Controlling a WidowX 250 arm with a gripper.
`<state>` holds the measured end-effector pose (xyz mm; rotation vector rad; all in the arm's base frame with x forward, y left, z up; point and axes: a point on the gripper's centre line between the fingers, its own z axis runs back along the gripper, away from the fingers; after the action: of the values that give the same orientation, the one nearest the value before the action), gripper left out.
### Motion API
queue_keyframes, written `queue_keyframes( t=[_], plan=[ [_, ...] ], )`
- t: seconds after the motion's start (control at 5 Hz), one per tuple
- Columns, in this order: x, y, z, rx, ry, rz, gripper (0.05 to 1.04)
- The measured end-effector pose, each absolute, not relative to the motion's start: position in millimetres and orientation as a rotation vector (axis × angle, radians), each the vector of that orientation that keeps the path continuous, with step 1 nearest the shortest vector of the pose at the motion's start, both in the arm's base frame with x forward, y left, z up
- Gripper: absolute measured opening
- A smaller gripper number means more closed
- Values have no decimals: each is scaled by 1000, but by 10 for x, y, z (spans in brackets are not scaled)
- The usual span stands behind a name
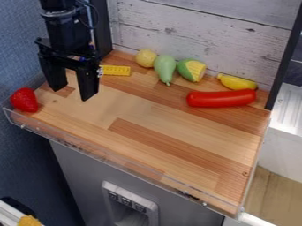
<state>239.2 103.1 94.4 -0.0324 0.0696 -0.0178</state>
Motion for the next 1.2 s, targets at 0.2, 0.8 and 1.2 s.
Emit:
queue_keyframes(
  t=[0.2, 0.8, 1.2],
  plan=[
    [2606, 1127, 930, -42, 82, -135, 999],
    [3613, 1559, 970, -62, 82, -764, 999],
    [3800, 1597, 967, -94, 103, -1155, 997]
  ],
)
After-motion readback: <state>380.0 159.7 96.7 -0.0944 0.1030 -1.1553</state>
